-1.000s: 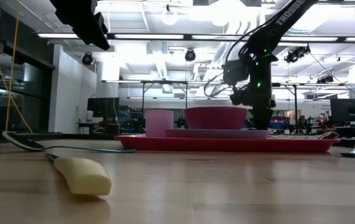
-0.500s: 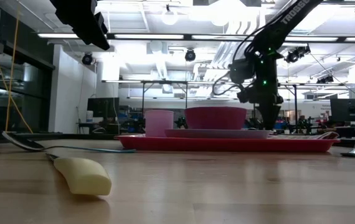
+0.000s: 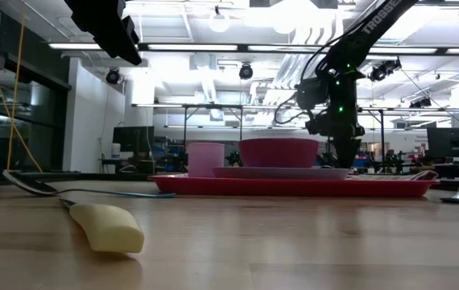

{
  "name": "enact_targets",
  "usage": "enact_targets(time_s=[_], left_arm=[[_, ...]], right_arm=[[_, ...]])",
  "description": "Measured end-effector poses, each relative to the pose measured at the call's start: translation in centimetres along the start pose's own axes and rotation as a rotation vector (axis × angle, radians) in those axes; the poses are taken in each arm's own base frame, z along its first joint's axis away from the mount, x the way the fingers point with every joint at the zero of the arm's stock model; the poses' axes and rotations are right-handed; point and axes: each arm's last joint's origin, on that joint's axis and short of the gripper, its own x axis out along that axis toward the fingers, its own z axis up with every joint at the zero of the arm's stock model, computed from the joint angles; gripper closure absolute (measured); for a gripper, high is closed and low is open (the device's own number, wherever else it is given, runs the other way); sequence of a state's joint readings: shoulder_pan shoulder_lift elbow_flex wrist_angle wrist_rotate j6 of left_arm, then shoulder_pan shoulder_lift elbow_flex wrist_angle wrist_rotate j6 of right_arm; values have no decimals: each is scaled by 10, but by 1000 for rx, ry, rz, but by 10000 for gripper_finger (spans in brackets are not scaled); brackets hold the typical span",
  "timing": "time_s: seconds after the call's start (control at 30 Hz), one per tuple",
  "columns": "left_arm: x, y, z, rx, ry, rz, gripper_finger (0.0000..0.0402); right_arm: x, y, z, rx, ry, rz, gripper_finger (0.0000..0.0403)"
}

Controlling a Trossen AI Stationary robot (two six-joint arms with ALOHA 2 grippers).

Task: Set up tray
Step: Put the napkin on the red tray to the right of the purple plate

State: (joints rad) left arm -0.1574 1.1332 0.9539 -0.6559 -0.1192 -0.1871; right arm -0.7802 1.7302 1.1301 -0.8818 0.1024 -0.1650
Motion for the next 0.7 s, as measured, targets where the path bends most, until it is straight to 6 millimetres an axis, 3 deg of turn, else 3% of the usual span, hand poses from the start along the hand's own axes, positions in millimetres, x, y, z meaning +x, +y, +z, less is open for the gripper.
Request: enact_targets(time_s=[0.7], left_arm=[[0, 0, 0, 0, 1, 0, 316]], right_arm=[[27, 2, 8, 2, 44, 11, 265]])
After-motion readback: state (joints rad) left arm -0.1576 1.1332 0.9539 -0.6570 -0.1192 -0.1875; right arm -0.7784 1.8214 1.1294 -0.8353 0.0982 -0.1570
